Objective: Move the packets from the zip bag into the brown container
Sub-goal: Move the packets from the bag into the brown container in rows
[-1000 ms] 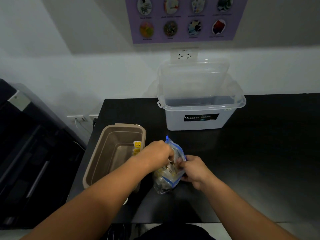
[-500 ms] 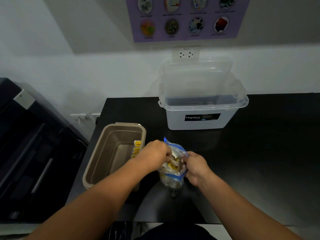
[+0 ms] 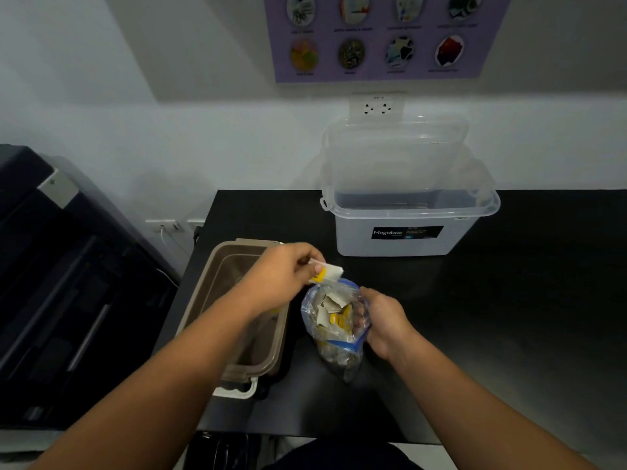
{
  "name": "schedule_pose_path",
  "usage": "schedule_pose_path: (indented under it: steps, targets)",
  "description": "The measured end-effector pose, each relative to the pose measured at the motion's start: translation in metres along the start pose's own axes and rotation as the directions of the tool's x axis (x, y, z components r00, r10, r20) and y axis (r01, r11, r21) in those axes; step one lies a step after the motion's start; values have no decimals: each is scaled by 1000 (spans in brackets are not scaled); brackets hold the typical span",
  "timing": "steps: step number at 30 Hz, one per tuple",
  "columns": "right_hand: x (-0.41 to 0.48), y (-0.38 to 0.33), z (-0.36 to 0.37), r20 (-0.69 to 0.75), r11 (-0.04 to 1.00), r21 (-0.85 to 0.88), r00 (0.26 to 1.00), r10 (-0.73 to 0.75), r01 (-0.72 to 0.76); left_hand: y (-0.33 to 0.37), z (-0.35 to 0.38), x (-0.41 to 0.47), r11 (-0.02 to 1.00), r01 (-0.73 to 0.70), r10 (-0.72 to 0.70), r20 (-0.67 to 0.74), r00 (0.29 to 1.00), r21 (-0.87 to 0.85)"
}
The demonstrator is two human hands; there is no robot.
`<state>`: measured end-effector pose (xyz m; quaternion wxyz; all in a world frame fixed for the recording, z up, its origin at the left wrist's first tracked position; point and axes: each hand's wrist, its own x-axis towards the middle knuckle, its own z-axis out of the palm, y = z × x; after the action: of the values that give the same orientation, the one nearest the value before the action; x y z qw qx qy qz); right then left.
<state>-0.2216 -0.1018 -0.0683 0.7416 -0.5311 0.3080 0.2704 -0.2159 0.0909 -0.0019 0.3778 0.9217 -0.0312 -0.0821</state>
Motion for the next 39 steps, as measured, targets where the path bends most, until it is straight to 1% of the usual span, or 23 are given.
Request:
schedule_pose_path:
  steps: [2, 4, 8, 11, 13, 17, 22, 24, 28, 33, 36, 39]
  targets:
    - [5, 1, 3, -17, 1000, -26, 1000, -11, 11, -5, -17, -4, 994, 60, -63, -25, 998, -95]
    - [10, 2, 6, -16, 998, -55, 999, -32, 31, -18, -32, -7, 991, 89, -95, -49, 994, -103]
    - [13, 6, 12, -7, 995, -92, 999, -44, 43, -46, -50, -13, 991, 136, -136, -42, 990, -11]
    - [13, 8, 16, -11, 993, -108, 999, -50, 48, -65, -49, -14, 975, 170, -176, 28, 984, 143]
    - [12, 10, 20, -7, 992, -109, 998, -57, 56, -76, -43, -13, 953, 165, -190, 78, 979, 254]
    - [15, 14, 22, 7, 994, -97, 999, -52, 52, -90, -25, -8, 928, 127, -200, 183, 963, 350]
    - [16, 19, 23, 1, 997, -69, 999, -42, 42, -93, -9, 3, 867, 49, -186, 230, 955, 495]
    - [17, 20, 22, 0, 997, -56, 999, -43, 43, -94, -5, 6, 850, 37, -186, 235, 954, 525]
    - [15, 22, 21, -8, 998, -39, 999, -41, 41, -92, 1, 11, 784, 22, -196, 214, 957, 620]
    - [15, 23, 20, -10, 998, -42, 999, -37, 36, -89, 8, 13, 740, 17, -203, 200, 959, 672]
    - [15, 24, 19, -8, 998, -42, 999, -39, 39, -90, 9, 12, 734, 24, -207, 190, 960, 679]
    - [13, 24, 19, -9, 998, -51, 999, -40, 39, -88, 8, 10, 749, 34, -202, 180, 963, 662]
